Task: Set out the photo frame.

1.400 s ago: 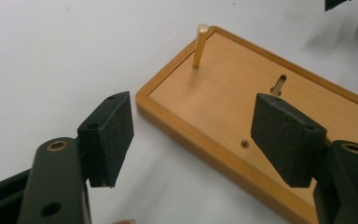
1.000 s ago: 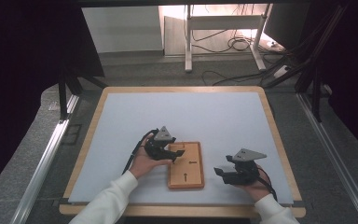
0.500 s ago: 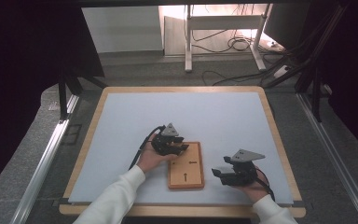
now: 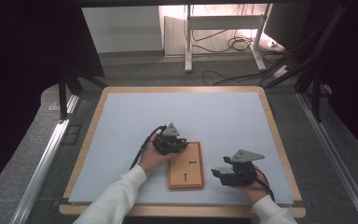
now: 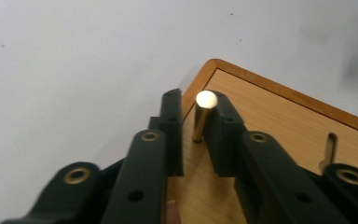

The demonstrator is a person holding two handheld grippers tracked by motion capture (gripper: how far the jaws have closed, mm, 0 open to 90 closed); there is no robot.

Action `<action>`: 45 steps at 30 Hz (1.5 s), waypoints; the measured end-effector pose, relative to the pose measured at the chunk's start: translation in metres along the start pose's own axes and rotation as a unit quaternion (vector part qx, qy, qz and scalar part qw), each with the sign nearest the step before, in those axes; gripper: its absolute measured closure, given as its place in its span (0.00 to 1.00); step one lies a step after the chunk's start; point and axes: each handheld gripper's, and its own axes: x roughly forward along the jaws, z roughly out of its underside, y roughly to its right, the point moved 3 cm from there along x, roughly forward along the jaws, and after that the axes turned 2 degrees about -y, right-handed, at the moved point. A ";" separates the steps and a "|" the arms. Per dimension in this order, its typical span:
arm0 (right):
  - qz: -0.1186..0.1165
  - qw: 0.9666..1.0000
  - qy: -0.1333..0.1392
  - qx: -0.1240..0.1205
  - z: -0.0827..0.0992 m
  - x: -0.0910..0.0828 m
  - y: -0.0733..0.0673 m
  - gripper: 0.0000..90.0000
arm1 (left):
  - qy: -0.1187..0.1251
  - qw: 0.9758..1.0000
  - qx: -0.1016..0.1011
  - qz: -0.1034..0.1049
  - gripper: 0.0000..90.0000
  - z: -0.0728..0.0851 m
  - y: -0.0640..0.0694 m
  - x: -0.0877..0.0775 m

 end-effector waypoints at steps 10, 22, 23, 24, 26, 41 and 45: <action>-0.008 0.999 0.002 -0.054 -0.005 -0.002 -0.017 0.30 | 0.002 1.000 -0.008 0.026 0.93 -0.001 -0.004 0.001; -0.023 0.991 -0.010 -0.130 -0.011 0.005 -0.049 0.23 | -0.019 0.999 -0.014 0.048 0.93 -0.005 -0.008 0.001; -0.023 0.991 -0.012 -0.134 -0.011 0.006 -0.051 0.22 | -0.019 0.998 -0.015 0.052 0.93 -0.005 -0.009 0.001; -0.022 0.990 -0.015 -0.138 -0.011 0.007 -0.053 0.21 | -0.021 0.998 -0.018 0.056 0.93 -0.005 -0.010 0.000; -0.020 0.989 -0.021 -0.148 -0.011 0.011 -0.057 0.19 | -0.024 0.997 -0.025 0.064 0.93 -0.006 -0.012 0.001; 0.022 0.973 -0.045 -0.226 -0.014 0.032 -0.082 0.14 | -0.040 0.993 -0.046 0.099 0.93 -0.010 -0.022 0.002; 0.041 0.967 -0.053 -0.245 -0.014 0.039 -0.085 0.13 | -0.041 0.993 -0.049 0.103 0.93 -0.011 -0.023 0.002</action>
